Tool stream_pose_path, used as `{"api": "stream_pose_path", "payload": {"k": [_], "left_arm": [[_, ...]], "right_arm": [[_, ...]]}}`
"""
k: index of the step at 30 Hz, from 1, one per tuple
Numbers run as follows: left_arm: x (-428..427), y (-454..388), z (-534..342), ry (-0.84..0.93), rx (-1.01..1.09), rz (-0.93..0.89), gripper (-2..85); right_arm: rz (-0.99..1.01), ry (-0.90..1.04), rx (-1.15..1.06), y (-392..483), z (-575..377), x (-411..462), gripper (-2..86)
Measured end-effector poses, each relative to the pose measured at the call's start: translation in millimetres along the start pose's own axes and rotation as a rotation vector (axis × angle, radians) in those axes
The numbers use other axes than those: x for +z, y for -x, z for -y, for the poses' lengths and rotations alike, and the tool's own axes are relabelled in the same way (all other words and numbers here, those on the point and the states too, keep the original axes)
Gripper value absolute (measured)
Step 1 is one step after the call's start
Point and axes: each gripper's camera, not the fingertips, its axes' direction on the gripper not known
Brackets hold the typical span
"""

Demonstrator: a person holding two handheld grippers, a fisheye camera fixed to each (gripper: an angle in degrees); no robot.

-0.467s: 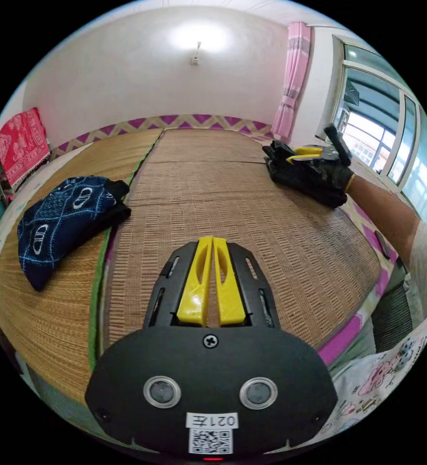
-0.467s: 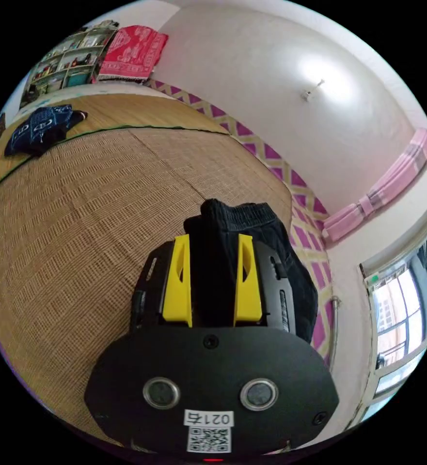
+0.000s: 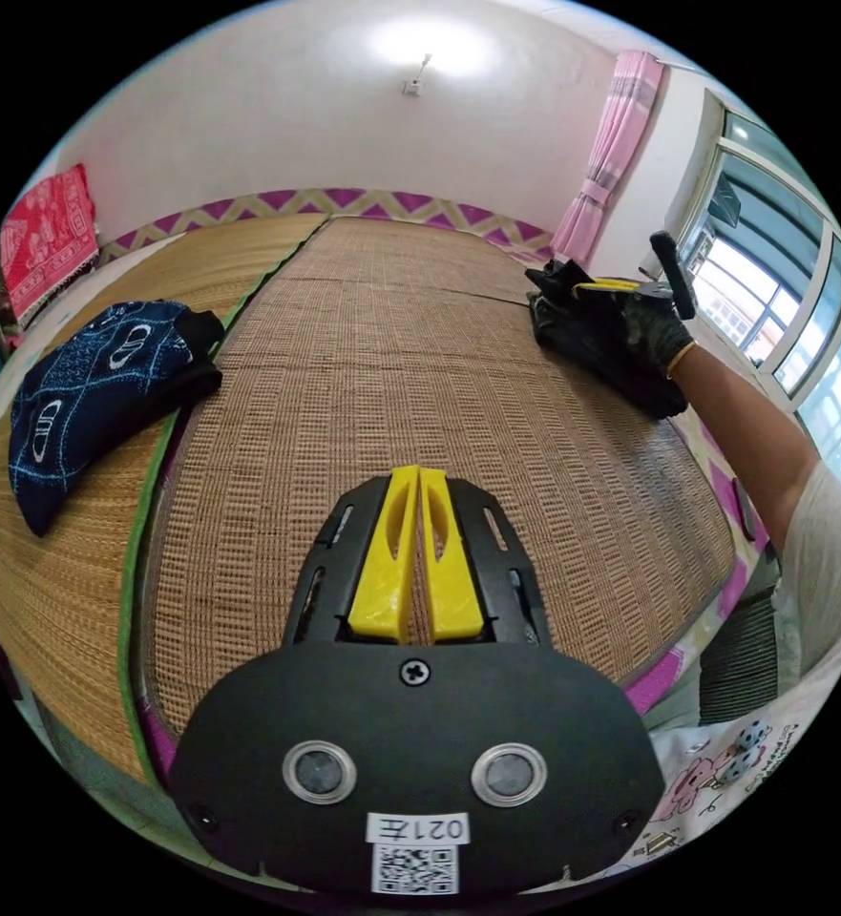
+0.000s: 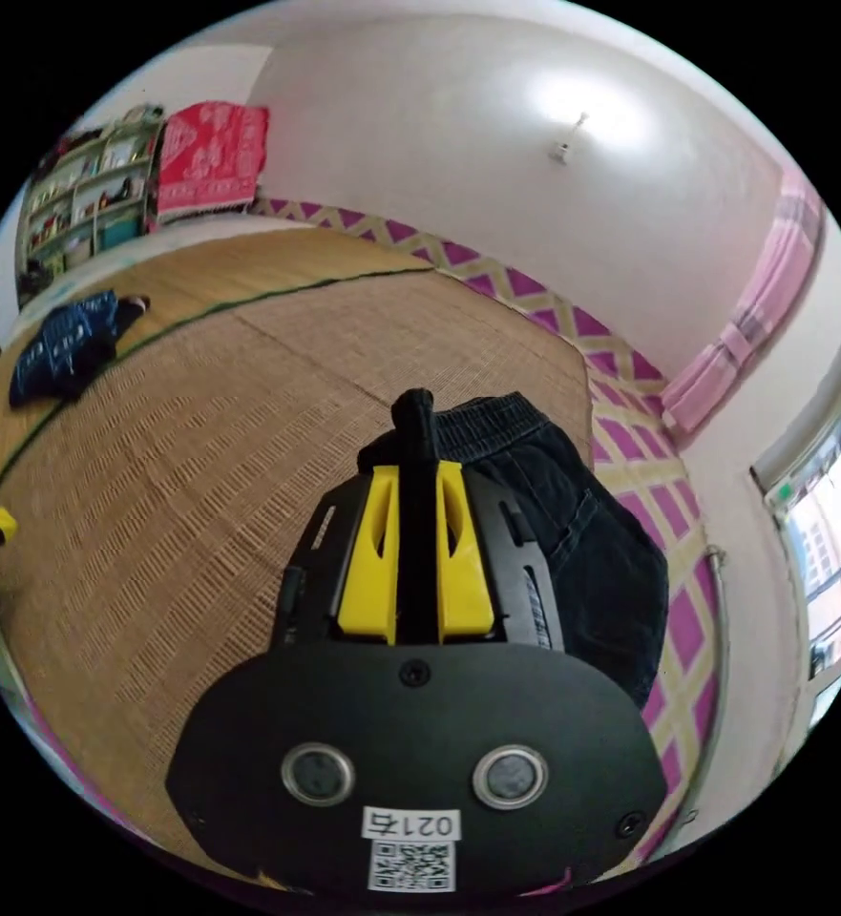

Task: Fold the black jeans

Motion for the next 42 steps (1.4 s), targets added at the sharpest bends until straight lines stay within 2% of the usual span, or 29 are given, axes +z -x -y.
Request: {"api": "stream_pose_path", "payload": {"k": [2,5,9,12,17,22,25,32,42], "left_arm": [[2,-1,-3,-0.001,-0.002,-0.011,-0.9],[2,-3,-9,-0.008,-0.002,-0.021,-0.9],[-3,-10,-21,-0.030,0.018,-0.024,-0.9],[-6,-16,-32,-0.037,0.036,-0.044,-0.9],[-14,-20,-55,-0.028,0.062,-0.023,-0.9],[-26,-16,-87,0.009,0.096,0.078,-1.0],[-27,-7,-106,0.029,0.091,0.122,-1.0],[-13,15,-136,0.064,0.027,0.112,-0.9],[3,7,-155,0.063,0.020,0.113,-0.9]], "right_arm": [[0.064,-0.046,0.112,-23,-7,-27,6.0],[0.100,-0.077,0.167,-41,-17,-66,5.7],[0.136,-0.080,0.101,-21,-31,-119,5.6],[0.190,-0.038,-0.007,33,-45,-151,5.6],[0.350,0.114,-0.237,190,-72,-161,5.5],[0.564,0.181,-0.292,304,-92,-149,5.5],[0.495,0.148,-0.328,343,-107,-154,6.2],[0.467,0.120,-0.334,345,-134,-185,11.4],[0.302,0.063,-0.379,361,-139,-221,10.7]]}}
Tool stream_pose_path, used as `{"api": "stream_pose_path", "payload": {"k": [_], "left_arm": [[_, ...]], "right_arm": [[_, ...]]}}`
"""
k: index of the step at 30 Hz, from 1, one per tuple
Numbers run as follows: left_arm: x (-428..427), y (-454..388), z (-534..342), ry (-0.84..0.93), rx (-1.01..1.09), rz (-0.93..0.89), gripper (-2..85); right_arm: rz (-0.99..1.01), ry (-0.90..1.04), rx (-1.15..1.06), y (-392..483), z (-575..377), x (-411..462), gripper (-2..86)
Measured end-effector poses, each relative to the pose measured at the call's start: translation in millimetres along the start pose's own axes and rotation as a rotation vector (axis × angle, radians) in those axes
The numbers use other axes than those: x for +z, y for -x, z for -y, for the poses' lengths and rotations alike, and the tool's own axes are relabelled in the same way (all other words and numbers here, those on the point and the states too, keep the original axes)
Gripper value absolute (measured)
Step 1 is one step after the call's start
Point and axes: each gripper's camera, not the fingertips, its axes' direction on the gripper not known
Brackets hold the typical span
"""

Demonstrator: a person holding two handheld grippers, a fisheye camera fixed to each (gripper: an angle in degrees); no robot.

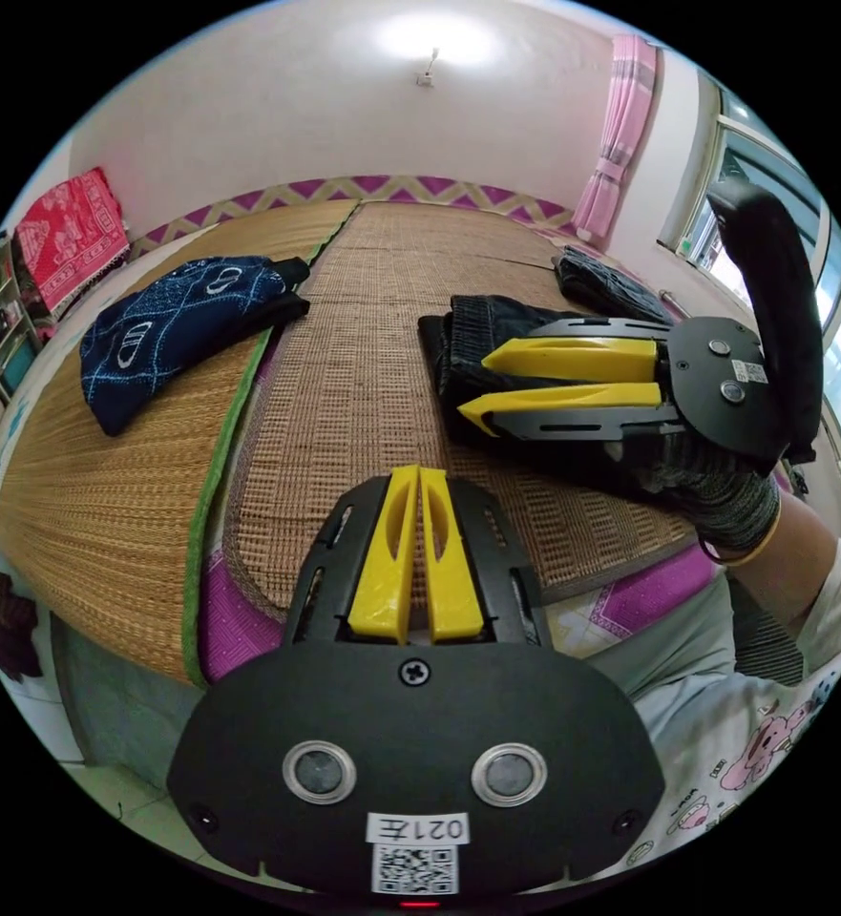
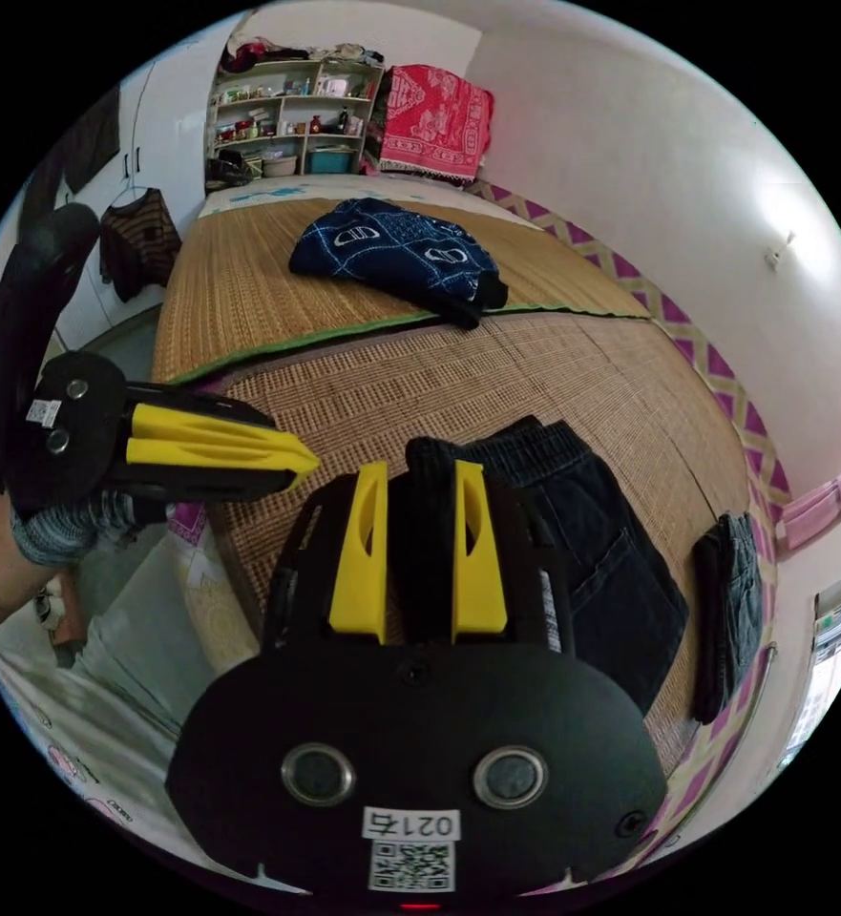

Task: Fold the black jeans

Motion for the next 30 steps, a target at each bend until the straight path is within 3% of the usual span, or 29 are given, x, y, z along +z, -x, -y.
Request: {"api": "stream_pose_path", "payload": {"k": [12,18,23,30], "left_arm": [[8,-3,-12,0.001,-0.017,-0.011,-0.4],[7,-9,-7,-0.063,0.004,-0.113,6.2],[18,-24,9,-0.072,0.006,-0.143,5.5],[39,-63,30,-0.047,0.085,-0.123,4.9]], "right_arm": [[-0.044,0.010,0.039,-32,-6,-33,5.9],[0.154,-0.210,0.295,-145,-50,-124,2.8],[0.170,-0.438,0.648,-303,-183,-257,2.1],[-0.014,-0.500,1.081,-424,-405,-365,1.8]]}}
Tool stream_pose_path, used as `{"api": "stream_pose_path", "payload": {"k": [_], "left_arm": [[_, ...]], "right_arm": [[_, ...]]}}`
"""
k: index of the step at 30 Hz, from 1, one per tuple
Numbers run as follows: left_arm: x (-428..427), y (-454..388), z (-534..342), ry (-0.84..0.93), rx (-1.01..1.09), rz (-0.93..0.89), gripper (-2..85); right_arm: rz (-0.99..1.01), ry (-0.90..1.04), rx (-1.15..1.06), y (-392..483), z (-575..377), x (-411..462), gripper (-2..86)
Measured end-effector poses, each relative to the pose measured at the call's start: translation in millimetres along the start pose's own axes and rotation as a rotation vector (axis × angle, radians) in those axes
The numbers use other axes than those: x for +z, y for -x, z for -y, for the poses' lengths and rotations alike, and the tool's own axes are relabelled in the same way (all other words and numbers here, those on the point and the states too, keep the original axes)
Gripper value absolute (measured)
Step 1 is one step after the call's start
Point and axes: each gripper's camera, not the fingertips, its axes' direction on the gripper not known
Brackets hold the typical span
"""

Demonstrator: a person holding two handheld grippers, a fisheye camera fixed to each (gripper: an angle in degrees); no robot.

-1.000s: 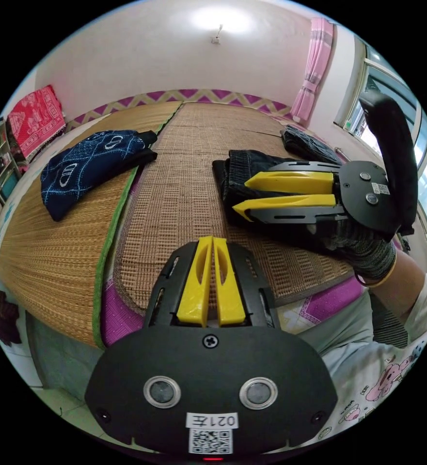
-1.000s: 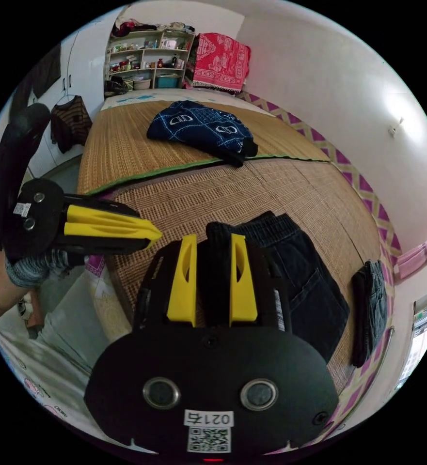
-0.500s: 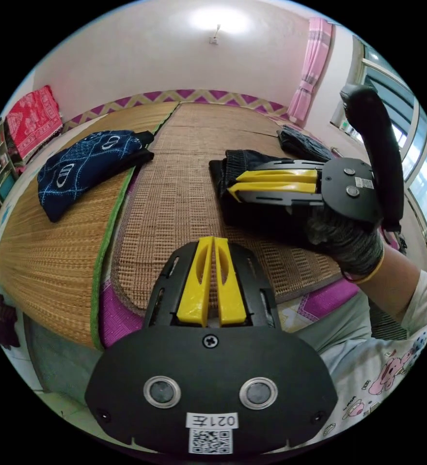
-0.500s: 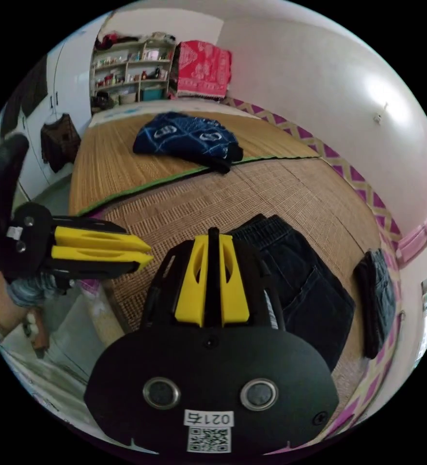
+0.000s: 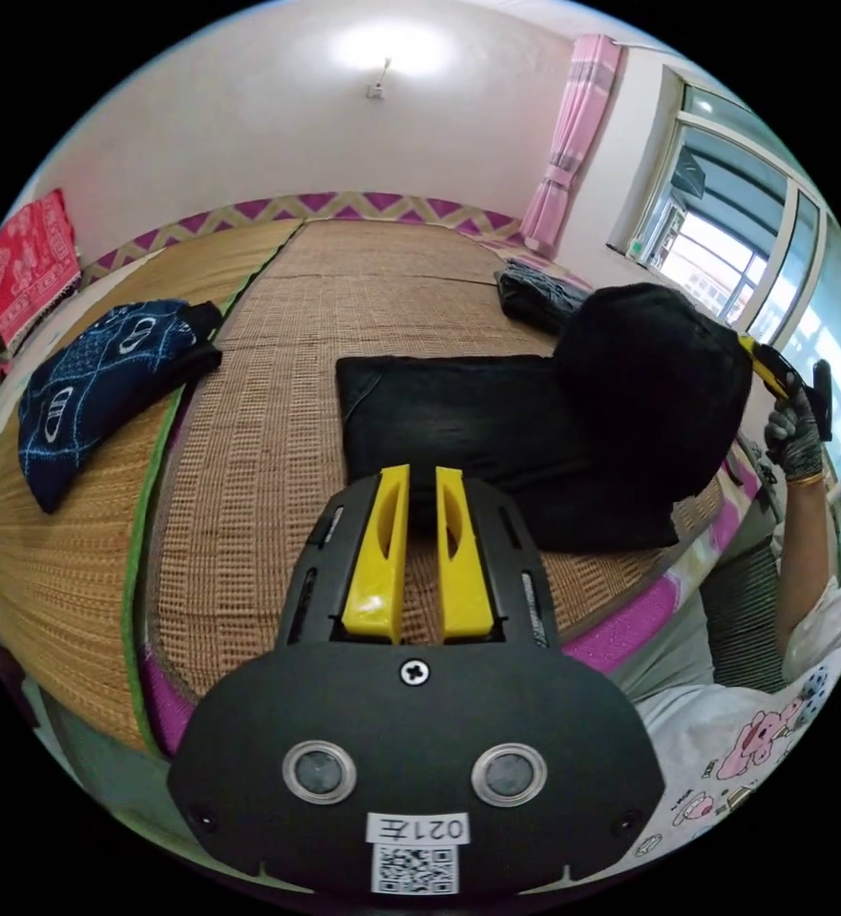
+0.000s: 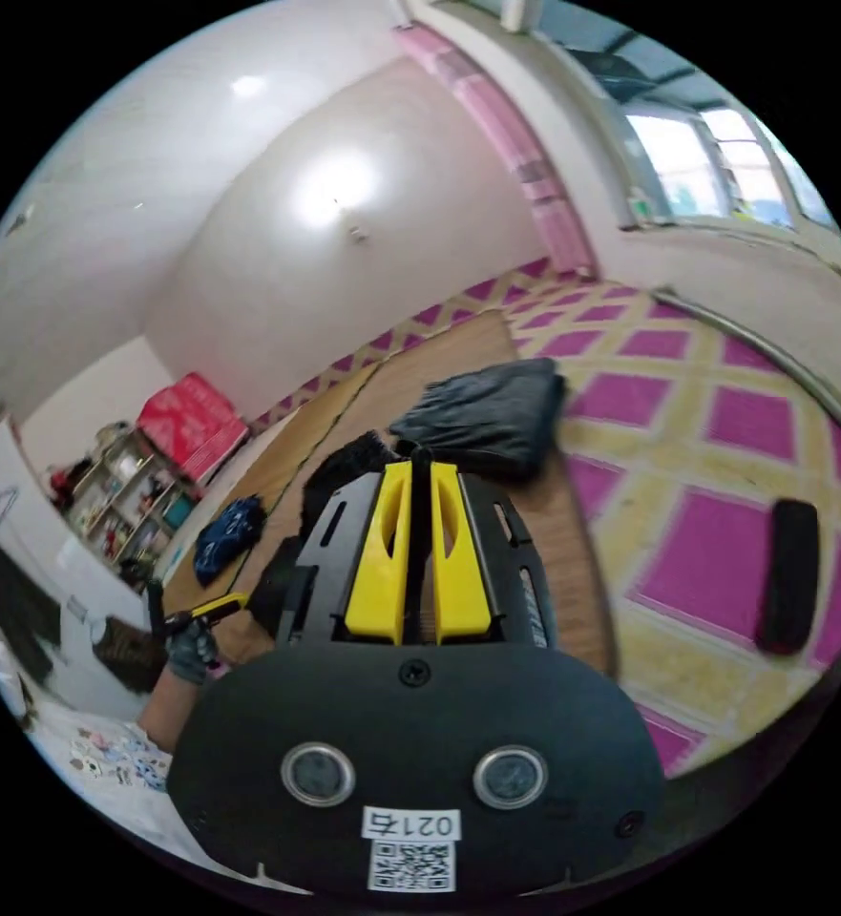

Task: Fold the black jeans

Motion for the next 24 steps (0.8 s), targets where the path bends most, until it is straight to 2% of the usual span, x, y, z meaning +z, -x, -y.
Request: {"api": "stream_pose_path", "payload": {"k": [2,4,7,11,15,17,18,20,22,24], "left_arm": [[5,-3,3,0.000,-0.009,0.019,5.3],[12,7,4,-0.008,-0.089,0.066,5.8],[23,28,1,0.010,-0.202,0.045,5.4],[29,25,3,0.042,-0.193,0.031,4.8],[32,5,12,0.081,-0.111,0.095,4.2],[24,-2,13,0.047,-0.088,0.130,3.0],[10,-11,11,-0.031,-0.067,0.178,2.2],[-6,-40,12,-0.106,0.057,0.215,1.8],[-7,-86,23,-0.092,0.232,0.103,3.1],[2,-120,34,-0.058,0.336,-0.014,5.2]], "right_arm": [[-0.109,0.002,0.143,-75,4,-17,1.7],[-0.126,0.068,0.238,-129,4,-6,1.7],[-0.111,0.189,0.350,-188,1,18,1.5],[-0.070,0.178,0.382,-201,16,9,1.7],[-0.145,0.200,0.347,-194,26,6,2.8],[-0.218,0.278,0.294,-185,27,15,4.6],[-0.240,0.264,0.258,-177,29,11,5.1],[-0.390,0.181,0.013,-115,40,-5,6.9],[-0.411,0.184,-0.197,-62,43,4,8.0],[-0.316,0.253,-0.329,-21,44,29,9.1]]}}
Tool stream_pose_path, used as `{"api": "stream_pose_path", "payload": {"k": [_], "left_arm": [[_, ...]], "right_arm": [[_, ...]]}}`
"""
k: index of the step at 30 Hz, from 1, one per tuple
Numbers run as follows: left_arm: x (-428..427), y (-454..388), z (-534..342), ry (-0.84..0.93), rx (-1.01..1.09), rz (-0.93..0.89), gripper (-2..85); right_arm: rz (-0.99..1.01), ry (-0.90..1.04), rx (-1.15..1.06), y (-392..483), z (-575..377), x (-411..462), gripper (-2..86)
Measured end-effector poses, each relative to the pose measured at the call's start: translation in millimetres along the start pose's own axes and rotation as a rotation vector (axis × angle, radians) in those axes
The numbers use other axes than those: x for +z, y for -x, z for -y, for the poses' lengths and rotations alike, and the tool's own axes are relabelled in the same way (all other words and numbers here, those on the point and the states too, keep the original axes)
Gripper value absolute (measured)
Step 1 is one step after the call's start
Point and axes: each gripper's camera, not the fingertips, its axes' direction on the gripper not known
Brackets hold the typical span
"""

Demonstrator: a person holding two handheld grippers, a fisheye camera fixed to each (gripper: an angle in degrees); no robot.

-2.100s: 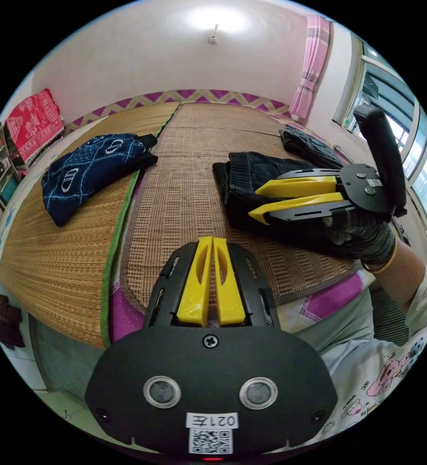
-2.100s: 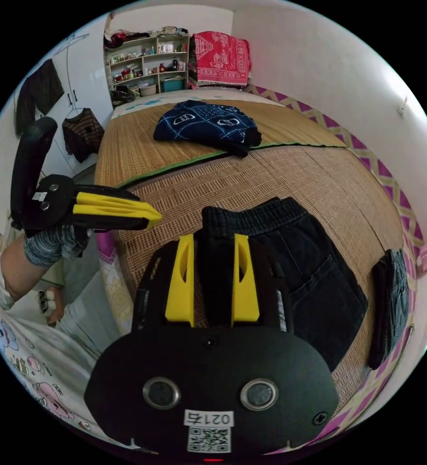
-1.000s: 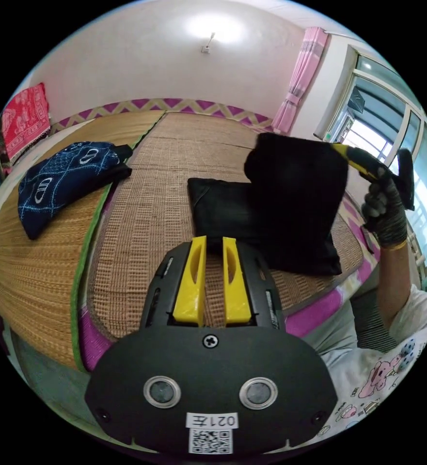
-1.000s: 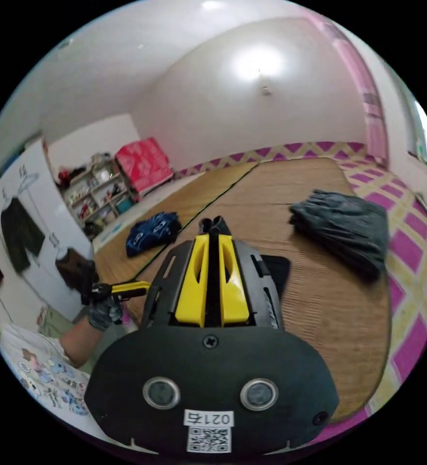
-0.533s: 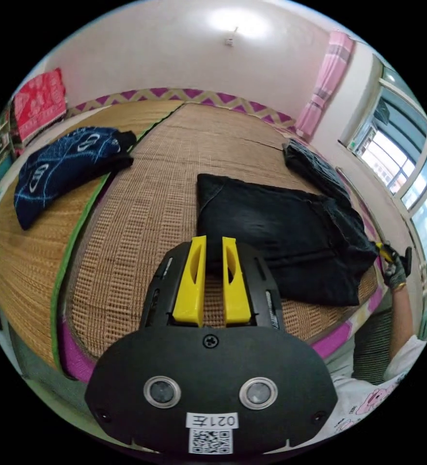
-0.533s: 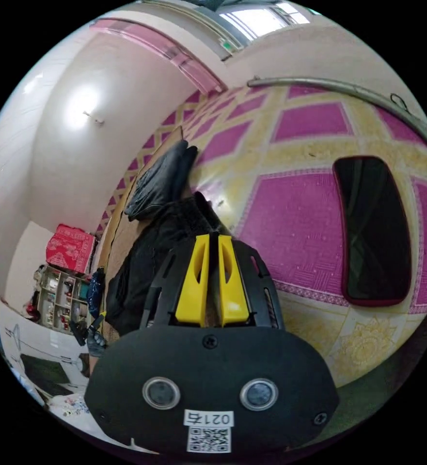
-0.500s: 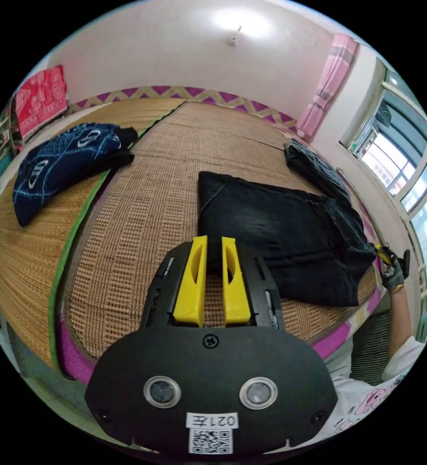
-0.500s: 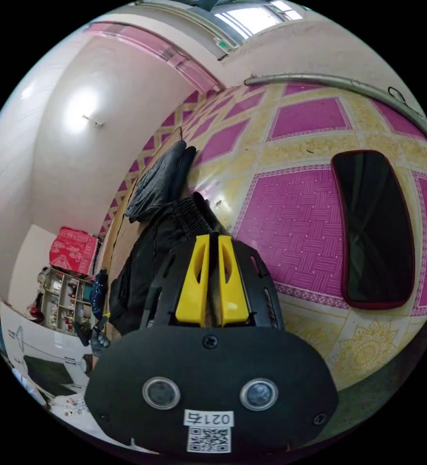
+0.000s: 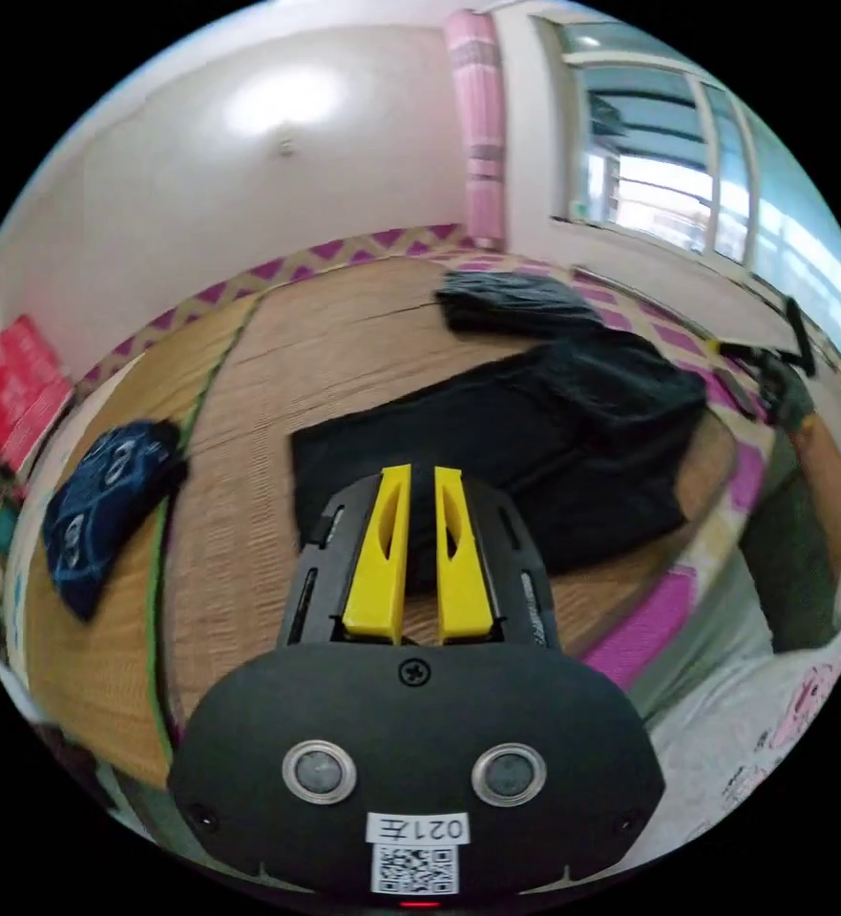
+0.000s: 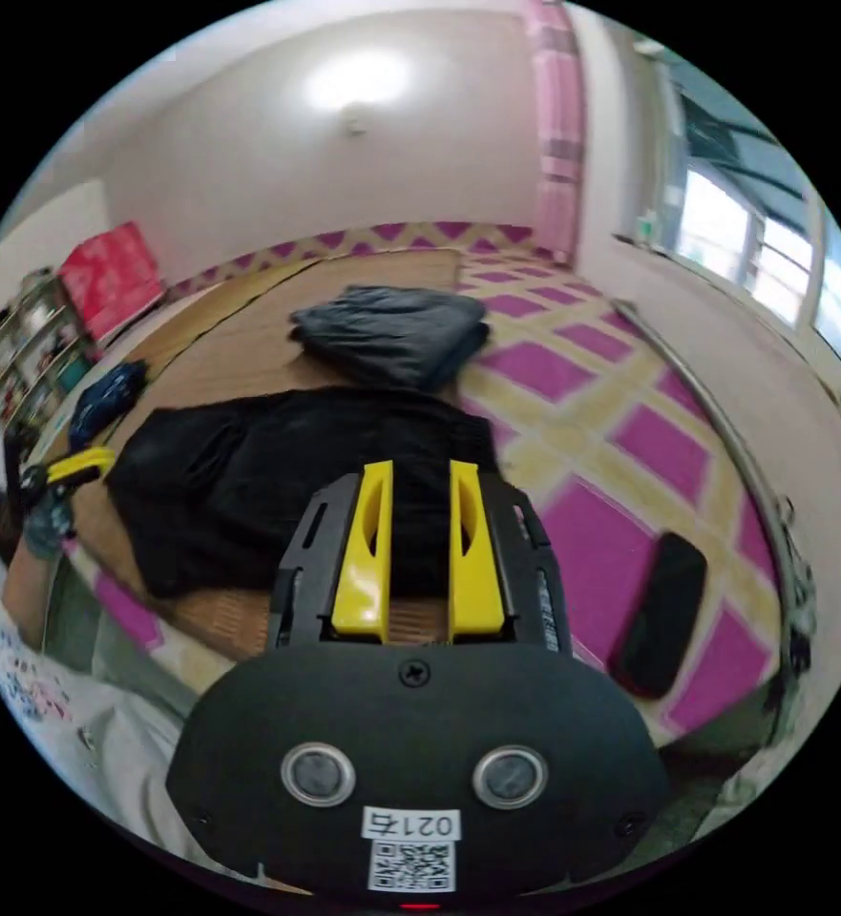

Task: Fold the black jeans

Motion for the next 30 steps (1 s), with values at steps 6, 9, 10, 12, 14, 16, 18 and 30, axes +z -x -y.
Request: {"api": "stream_pose_path", "payload": {"k": [6,9,10,12,14,16,18,30], "left_arm": [[55,-65,52,0.052,0.152,-0.167,8.8],[74,-72,64,0.100,0.161,-0.137,10.4],[78,-71,65,0.119,0.155,-0.129,10.0],[74,-65,65,0.099,0.120,-0.081,6.7],[62,-52,65,0.053,0.065,-0.091,2.8],[36,-18,63,-0.023,-0.035,-0.160,0.2],[3,16,60,-0.086,-0.091,-0.158,-0.5],[-202,327,-92,-0.118,-0.537,0.382,-0.9]], "right_arm": [[0.066,0.059,-0.253,97,31,66,10.2],[0.067,0.093,-0.246,113,34,92,10.2],[0.075,0.125,-0.237,116,34,102,10.2],[0.069,0.154,-0.234,120,31,113,10.1],[0.058,0.171,-0.232,125,30,116,9.9],[0.061,0.175,-0.229,127,31,116,9.8],[0.076,0.181,-0.218,127,32,116,9.7],[0.087,0.192,-0.186,141,33,111,9.6]]}}
